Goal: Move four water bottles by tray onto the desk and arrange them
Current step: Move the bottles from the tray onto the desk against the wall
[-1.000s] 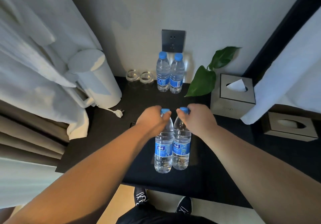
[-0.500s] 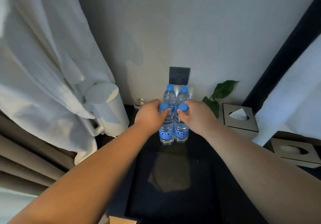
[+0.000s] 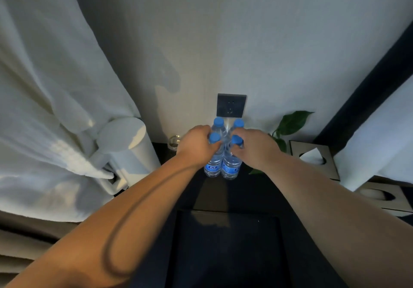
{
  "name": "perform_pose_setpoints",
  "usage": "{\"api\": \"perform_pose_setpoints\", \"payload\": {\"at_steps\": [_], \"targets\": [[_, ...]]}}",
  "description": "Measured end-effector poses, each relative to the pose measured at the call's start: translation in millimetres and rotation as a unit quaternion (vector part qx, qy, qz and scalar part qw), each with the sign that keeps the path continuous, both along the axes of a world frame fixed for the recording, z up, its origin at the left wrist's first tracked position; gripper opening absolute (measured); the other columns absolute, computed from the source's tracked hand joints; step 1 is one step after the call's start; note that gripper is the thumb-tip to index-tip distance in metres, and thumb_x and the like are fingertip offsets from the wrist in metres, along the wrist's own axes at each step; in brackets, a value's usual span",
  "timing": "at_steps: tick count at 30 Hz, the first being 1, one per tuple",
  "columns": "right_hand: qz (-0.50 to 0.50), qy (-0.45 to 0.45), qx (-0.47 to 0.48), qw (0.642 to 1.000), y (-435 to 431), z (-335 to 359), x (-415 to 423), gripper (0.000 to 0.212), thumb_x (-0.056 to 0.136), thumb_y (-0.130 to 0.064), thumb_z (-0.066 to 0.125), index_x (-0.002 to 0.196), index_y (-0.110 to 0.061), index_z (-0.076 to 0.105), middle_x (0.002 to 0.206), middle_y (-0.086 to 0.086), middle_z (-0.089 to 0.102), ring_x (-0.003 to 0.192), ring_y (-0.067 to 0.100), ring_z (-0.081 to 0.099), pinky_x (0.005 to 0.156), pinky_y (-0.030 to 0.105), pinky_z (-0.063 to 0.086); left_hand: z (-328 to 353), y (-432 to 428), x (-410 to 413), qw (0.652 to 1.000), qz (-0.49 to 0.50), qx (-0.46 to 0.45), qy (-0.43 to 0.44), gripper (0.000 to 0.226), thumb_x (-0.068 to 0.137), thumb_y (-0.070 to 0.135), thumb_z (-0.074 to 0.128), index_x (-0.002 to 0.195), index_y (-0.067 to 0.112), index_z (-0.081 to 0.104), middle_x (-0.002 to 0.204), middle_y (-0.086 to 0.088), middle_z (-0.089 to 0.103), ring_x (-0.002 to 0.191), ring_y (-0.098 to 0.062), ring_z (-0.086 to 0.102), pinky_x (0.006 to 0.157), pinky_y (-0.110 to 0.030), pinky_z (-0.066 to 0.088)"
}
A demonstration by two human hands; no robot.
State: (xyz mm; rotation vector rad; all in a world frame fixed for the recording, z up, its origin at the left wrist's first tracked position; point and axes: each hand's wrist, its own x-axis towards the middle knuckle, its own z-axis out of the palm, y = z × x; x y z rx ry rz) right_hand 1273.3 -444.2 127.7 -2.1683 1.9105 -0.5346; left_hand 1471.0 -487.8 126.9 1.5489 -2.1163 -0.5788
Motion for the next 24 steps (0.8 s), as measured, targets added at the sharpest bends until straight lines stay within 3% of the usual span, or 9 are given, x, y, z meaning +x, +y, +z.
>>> {"api": "perform_pose_setpoints", "payload": {"at_steps": [2, 6, 14, 24], "targets": [[0.005, -0.008, 0.013, 1.0, -5, -7, -1, 0.028, 0.092, -0.034, 0.063, 0.119, -0.028, 0.059, 0.076, -0.007, 0.057, 0.061, 0.006, 0.053, 0.053, 0.026, 0.044, -5, -5, -1, 1.0, -0.006, 0.009, -0.007, 0.024, 0.084, 0.041, 0.07, 0.087, 0.017, 0.064, 0.087, 0.001, 0.064, 0.077, -0.017, 0.061, 0.065, -0.035, 0.053], [-0.004, -0.025, 0.026, 0.999, -9, -14, -4, 0.03, 0.092, -0.033, 0.062, 0.121, -0.031, 0.057, 0.086, -0.006, 0.063, 0.07, 0.013, 0.06, 0.061, 0.031, 0.053, -8, -6, -5, 1.0, 0.003, 0.028, 0.0, 0.021, 0.084, 0.04, 0.068, 0.088, 0.02, 0.063, 0.085, 0.003, 0.063, 0.076, -0.015, 0.06, 0.062, -0.032, 0.05], [-0.006, -0.038, -0.006, 0.999, -13, -19, -6, 0.028, 0.093, -0.03, 0.063, 0.12, -0.025, 0.06, 0.088, -0.007, 0.06, 0.068, 0.009, 0.053, 0.056, 0.022, 0.037, -12, -11, -8, 1.0, -0.004, 0.015, -0.016, 0.02, 0.086, 0.039, 0.071, 0.092, 0.022, 0.062, 0.088, 0.004, 0.06, 0.077, -0.014, 0.058, 0.065, -0.031, 0.048], [-0.007, -0.045, -0.002, 0.999, -10, -17, -5, 0.026, 0.09, -0.027, 0.064, 0.116, -0.028, 0.061, 0.087, -0.006, 0.062, 0.068, 0.009, 0.054, 0.059, 0.026, 0.043, -19, -10, -7, 1.0, -0.024, 0.02, 0.003, 0.019, 0.087, 0.036, 0.071, 0.096, 0.027, 0.057, 0.096, 0.006, 0.058, 0.083, -0.012, 0.057, 0.07, -0.03, 0.048]]}}
